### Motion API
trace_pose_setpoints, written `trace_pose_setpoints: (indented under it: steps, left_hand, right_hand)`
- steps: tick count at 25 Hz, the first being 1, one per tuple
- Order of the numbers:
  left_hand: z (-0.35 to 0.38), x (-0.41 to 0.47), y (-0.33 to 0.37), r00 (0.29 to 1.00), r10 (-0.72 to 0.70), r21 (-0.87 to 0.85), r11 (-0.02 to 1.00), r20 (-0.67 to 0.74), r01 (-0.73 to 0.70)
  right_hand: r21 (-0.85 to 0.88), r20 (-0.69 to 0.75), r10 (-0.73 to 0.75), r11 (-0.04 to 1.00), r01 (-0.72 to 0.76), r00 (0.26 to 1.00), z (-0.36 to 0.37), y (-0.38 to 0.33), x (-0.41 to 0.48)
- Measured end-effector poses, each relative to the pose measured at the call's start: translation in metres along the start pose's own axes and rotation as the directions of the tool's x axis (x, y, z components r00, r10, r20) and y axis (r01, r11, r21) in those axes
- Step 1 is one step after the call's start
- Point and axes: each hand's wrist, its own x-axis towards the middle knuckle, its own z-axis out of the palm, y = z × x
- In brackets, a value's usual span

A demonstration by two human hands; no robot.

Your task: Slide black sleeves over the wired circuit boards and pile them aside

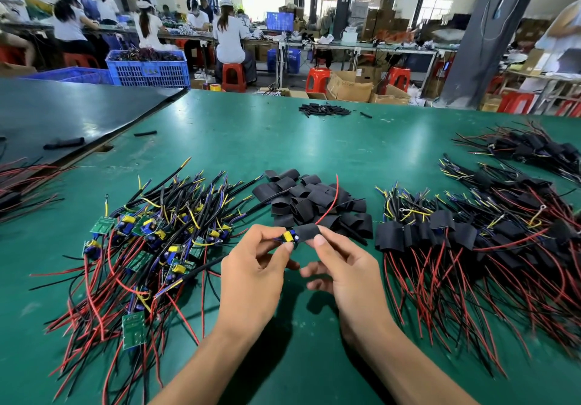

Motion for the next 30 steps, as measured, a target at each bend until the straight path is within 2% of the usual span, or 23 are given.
trace_pose_setpoints:
  steps: [4, 8, 13, 17, 20, 26, 30]
  left_hand:
    - [-0.002, -0.001, 0.002, 0.999, 0.039, 0.062, 0.997, 0.010, -0.040]
    - [-0.003, -0.002, 0.005, 0.998, 0.063, 0.128, 0.990, -0.020, -0.060]
    - [-0.004, -0.001, 0.006, 0.999, 0.036, 0.126, 0.991, -0.006, -0.035]
    - [-0.006, 0.002, 0.006, 0.998, -0.055, 0.043, 0.998, 0.009, 0.054]
    - [-0.006, 0.002, 0.006, 0.997, -0.076, 0.016, 0.997, -0.001, 0.076]
    - [-0.006, 0.000, 0.007, 1.000, 0.005, 0.062, 0.998, -0.026, -0.003]
    - [-0.005, 0.001, 0.004, 1.000, -0.009, 0.063, 0.998, -0.023, 0.011]
  right_hand:
    - [0.064, -0.020, 0.075, 0.995, -0.074, 0.997, -0.001, 0.000, 0.001]
    - [0.131, 0.040, 0.188, 0.973, -0.191, 0.981, -0.003, -0.004, 0.003]
    - [0.167, 0.140, 0.320, 0.925, -0.341, 0.937, -0.007, -0.012, 0.005]
    - [0.151, 0.193, 0.380, 0.900, -0.410, 0.905, -0.012, -0.019, 0.006]
    - [0.136, 0.212, 0.385, 0.899, -0.417, 0.898, -0.012, -0.022, 0.006]
    - [0.154, 0.261, 0.422, 0.870, -0.469, 0.868, -0.011, -0.024, 0.004]
    - [0.051, 0.232, 0.339, 0.932, -0.359, 0.912, -0.007, -0.020, 0.003]
